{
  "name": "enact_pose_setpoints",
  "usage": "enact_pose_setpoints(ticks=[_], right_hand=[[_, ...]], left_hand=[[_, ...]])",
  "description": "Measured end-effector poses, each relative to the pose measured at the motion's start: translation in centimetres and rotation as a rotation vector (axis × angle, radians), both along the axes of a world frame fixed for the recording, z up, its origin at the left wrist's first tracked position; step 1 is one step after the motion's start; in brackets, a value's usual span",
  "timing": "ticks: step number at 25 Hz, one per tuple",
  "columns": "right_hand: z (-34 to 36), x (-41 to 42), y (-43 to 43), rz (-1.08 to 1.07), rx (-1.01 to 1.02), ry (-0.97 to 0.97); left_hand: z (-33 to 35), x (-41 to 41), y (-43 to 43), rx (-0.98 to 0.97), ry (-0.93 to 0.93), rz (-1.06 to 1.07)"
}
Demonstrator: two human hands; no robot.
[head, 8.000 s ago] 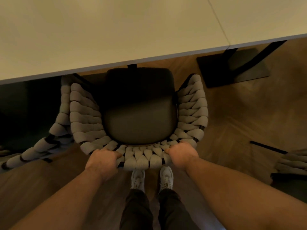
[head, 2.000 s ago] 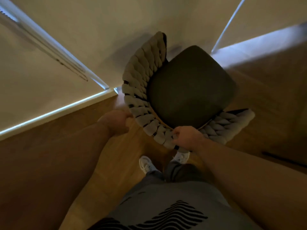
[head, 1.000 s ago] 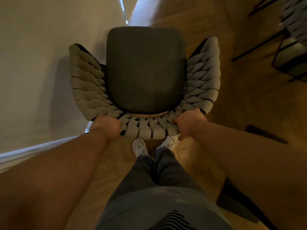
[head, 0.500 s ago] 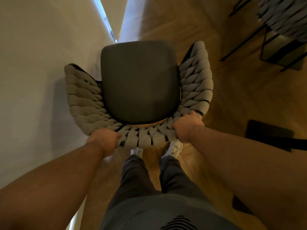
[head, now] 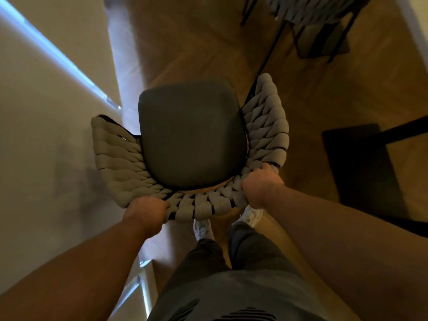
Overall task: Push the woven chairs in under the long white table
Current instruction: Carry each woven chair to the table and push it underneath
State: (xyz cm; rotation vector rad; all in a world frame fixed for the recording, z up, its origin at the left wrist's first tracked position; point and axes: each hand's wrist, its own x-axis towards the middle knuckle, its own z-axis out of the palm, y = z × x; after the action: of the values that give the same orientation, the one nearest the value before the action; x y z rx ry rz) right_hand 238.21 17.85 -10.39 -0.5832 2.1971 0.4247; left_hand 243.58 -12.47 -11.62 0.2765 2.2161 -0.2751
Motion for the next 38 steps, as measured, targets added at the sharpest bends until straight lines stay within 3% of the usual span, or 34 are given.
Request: enact_pose_setpoints(ticks=[13, 23, 32, 38], right_hand=[[2.0, -1.1, 8.1, -0.416, 0.006, 0.022], [2.0, -4.4, 5.8, -0.816, -0.016, -0.015], [1.8, -6.3, 6.7, -0.952, -0.039, 0.017], [2.0, -7.1, 6.7, -1.117, -0.033, 0.001]], left_hand=[[0.7, -15.5, 8.5, -0.030, 0.045, -0.451], [1.6, -28.9, 12.4, -0.029, 0.085, -0.940], [3.0, -34.2, 15.8, -0.002, 0.091, -1.030], [2.9, -37.5, 19.1, 0.039, 0.131, -1.218]])
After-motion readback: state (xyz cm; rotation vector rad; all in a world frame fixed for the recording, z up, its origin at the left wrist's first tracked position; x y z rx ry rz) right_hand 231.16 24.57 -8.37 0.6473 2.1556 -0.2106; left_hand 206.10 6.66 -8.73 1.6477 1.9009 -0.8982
